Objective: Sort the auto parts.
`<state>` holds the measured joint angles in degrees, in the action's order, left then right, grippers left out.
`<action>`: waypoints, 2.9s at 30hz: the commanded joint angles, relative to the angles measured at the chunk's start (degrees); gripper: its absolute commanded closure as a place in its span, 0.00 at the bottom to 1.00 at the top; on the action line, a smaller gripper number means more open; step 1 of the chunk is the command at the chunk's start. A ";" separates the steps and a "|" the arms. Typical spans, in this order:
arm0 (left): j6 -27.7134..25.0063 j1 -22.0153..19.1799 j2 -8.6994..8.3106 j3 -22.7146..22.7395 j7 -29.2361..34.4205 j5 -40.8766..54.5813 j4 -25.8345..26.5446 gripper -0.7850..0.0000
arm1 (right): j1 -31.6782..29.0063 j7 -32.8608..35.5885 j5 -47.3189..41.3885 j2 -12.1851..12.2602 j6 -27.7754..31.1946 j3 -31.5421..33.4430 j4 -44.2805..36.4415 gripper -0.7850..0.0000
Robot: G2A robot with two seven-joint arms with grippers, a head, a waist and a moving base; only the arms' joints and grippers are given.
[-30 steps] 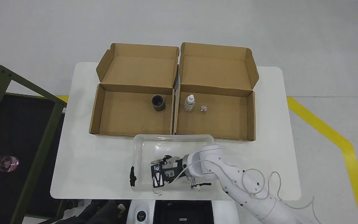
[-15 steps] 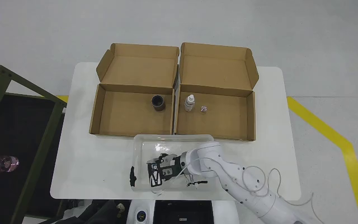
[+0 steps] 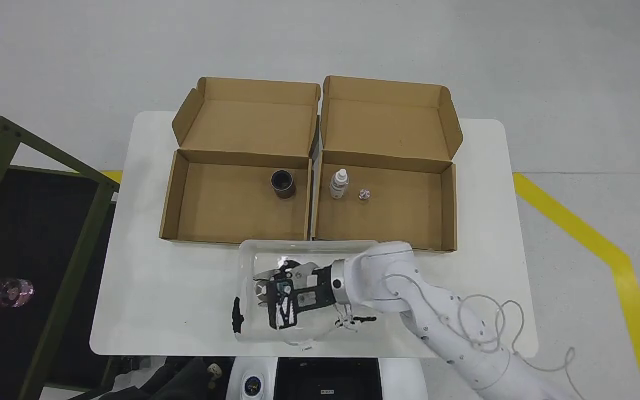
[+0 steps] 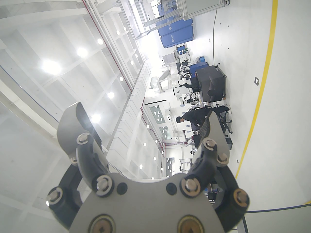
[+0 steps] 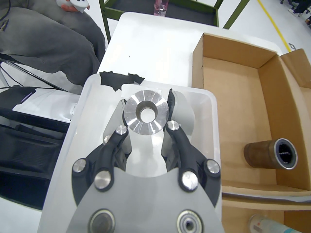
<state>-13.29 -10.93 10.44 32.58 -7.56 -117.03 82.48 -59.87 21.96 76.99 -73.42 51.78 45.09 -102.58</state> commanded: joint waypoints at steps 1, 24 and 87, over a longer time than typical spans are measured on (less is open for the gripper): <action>0.00 0.00 0.00 0.00 0.00 0.00 0.00 0.00 | -0.17 -0.23 -0.90 0.22 -0.14 1.05 -1.12 1.00; 0.00 0.00 0.00 0.00 0.00 0.00 0.00 0.00 | -0.18 -5.16 -7.20 1.45 -3.99 8.06 -3.55 1.00; 0.00 0.00 0.00 0.00 0.00 0.00 0.00 0.00 | 28.75 10.02 -10.65 -9.52 -12.36 -11.53 33.68 1.00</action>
<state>-13.29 -10.93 10.44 32.58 -7.56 -117.03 82.48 -31.18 32.07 66.35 -82.77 39.47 33.82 -69.38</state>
